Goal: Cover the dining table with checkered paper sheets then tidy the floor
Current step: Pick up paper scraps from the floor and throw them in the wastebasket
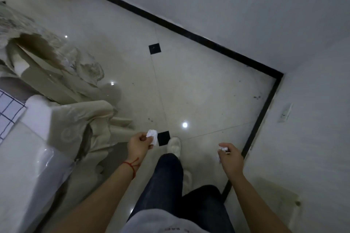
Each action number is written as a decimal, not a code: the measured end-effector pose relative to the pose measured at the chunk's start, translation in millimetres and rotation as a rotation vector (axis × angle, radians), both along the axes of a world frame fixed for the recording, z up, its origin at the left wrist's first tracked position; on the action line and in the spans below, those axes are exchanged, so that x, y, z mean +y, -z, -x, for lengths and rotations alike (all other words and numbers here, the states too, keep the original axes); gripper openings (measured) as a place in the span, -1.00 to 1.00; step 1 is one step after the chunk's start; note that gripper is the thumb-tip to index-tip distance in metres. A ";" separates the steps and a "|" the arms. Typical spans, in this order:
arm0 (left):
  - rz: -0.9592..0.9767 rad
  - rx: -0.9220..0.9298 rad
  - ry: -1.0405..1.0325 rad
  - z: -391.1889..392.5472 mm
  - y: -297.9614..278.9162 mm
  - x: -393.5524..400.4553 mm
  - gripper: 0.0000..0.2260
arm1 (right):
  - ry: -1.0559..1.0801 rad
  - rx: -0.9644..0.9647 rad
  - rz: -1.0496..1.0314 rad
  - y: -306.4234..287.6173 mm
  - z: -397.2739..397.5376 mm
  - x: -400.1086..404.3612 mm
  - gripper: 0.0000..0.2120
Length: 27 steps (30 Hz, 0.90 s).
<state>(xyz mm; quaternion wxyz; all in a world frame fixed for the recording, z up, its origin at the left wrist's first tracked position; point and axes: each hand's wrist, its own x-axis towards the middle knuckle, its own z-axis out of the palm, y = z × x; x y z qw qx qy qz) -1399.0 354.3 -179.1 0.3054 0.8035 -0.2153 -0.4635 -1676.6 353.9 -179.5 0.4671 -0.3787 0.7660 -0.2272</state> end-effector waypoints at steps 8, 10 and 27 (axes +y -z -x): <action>-0.015 0.071 -0.114 -32.5 -17.8 -48.1 -0.96 | -0.010 -0.007 -0.021 -32.9 -16.6 -99.3 -0.84; -0.040 0.081 -0.198 -40.7 -19.9 -74.4 -0.97 | -0.027 0.003 -0.016 -40.1 -25.0 -136.4 -0.84; 0.119 0.163 -0.433 -158.8 -52.3 -369.0 -0.90 | -0.215 0.065 0.014 -48.5 -126.1 -440.7 -0.86</action>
